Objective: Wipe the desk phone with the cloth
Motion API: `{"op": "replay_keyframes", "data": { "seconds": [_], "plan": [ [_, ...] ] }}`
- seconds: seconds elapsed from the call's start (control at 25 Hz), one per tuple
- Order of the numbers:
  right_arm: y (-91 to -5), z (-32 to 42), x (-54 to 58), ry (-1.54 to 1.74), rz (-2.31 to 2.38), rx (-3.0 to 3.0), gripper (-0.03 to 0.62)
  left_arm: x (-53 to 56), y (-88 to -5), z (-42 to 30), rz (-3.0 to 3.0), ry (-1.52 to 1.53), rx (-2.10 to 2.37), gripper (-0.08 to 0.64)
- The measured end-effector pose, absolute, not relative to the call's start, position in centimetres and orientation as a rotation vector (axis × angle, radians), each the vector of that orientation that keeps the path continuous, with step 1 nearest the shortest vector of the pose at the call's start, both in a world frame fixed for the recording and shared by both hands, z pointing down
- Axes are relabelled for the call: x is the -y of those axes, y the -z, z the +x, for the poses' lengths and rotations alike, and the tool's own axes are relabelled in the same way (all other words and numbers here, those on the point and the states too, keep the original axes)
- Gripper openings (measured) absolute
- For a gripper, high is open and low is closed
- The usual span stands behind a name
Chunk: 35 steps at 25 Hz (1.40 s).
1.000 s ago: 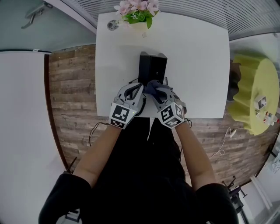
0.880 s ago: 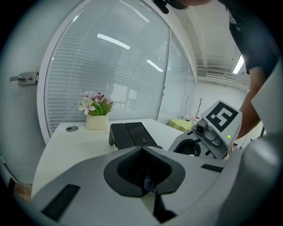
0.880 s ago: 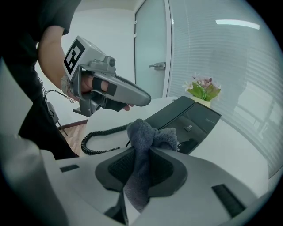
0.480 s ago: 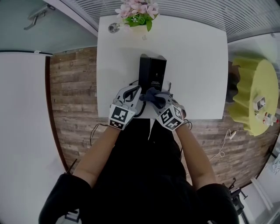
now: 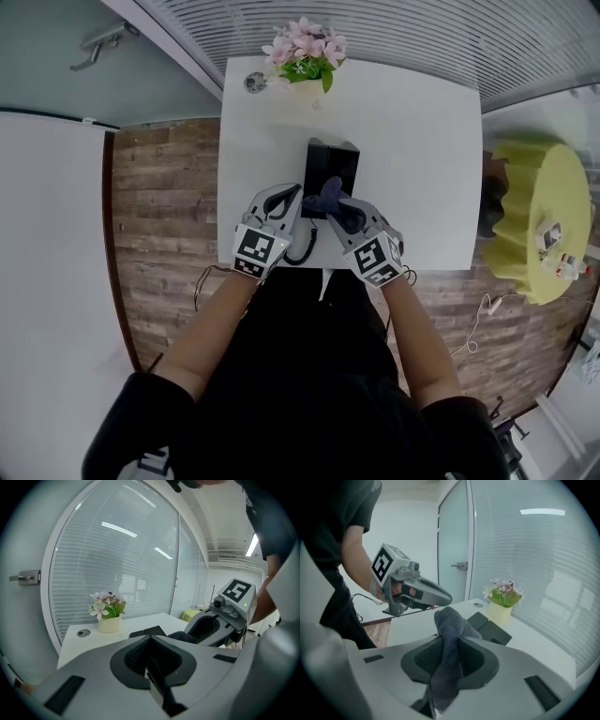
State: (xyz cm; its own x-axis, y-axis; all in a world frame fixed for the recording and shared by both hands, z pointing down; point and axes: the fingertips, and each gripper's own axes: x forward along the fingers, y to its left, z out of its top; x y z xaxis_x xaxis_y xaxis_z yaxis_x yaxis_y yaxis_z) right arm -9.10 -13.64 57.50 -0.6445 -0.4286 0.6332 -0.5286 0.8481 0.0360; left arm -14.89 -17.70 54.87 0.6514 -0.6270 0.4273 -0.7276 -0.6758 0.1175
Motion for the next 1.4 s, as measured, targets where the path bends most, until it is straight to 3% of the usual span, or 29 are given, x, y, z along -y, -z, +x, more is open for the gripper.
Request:
{"op": "replay_keyframes", "data": {
  "seconds": [0.36, 0.64, 1.4],
  "plan": [
    [-54.0, -10.0, 20.9, -0.089, 0.786, 2.361, 0.100, 22.1, -52.1, -15.8, 2.657, -0.474, 1.130, 0.009],
    [-56.6, -11.0, 24.7, -0.110, 0.813, 2.307, 0.100, 24.2, -53.5, -16.5, 2.635, -0.487, 1.131, 0.009],
    [-59.1, -11.4, 23.7, -0.154, 0.819, 2.272, 0.100, 23.3, -56.5, -16.0, 2.590, -0.511, 1.076, 0.009]
  ]
}}
